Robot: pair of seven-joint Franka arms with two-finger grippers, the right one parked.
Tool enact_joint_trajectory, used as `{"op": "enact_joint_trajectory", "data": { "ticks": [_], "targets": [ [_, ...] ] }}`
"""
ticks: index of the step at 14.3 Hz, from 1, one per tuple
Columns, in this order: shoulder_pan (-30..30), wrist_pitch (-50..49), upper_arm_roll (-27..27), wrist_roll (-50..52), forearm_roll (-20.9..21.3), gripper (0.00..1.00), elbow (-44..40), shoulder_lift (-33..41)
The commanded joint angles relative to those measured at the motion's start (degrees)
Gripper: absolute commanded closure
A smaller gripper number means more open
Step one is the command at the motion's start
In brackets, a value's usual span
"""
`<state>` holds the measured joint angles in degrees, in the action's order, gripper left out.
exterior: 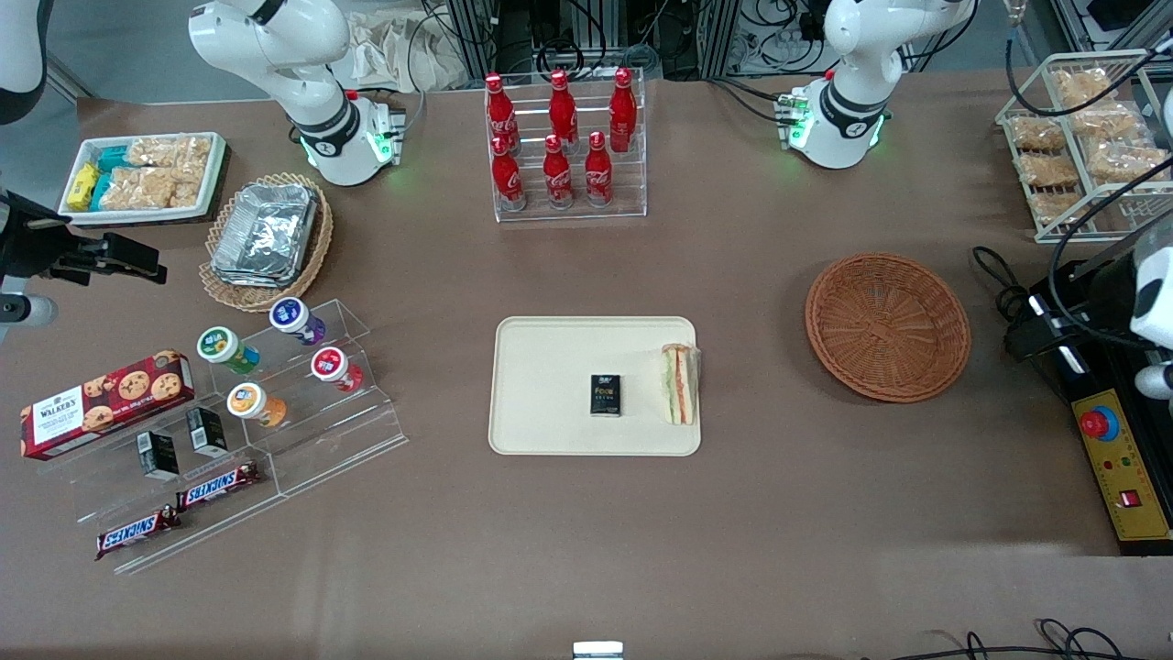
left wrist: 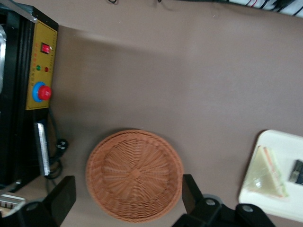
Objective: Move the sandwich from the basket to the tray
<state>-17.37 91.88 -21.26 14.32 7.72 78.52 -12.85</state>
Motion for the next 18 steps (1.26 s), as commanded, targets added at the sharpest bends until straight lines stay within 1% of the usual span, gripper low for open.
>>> {"op": "enact_joint_trajectory", "data": {
  "ticks": [1,4,6,7,8,10,11,12,14,15,18],
  "targets": [
    [3.4,-2.4,5.7,-6.0,-1.3,0.01,-1.4,0.4],
    [3.3,-2.7,5.5,-5.8,-1.6,0.01,-0.7,0.9],
    [3.7,-4.2,6.0,-6.3,-4.2,0.01,-0.7,1.3],
    [5.0,-4.6,6.4,-6.5,-4.2,0.01,-0.6,1.8],
    [7.4,-4.3,9.5,-6.8,-4.1,0.01,1.0,3.3],
    [16.4,-1.0,20.2,-9.6,-4.7,0.01,6.1,6.7],
    [20.0,-0.1,23.8,-10.9,-4.7,0.01,8.2,8.2],
    [22.4,0.3,25.8,-11.0,-4.7,0.01,10.2,9.5],
    [24.8,2.2,27.2,-11.0,-4.7,0.01,14.2,11.9],
    [25.3,1.6,27.2,-10.8,-4.7,0.01,14.4,12.1],
    [25.4,-1.6,26.7,-11.0,-4.5,0.01,11.3,9.8]
  ]
}}
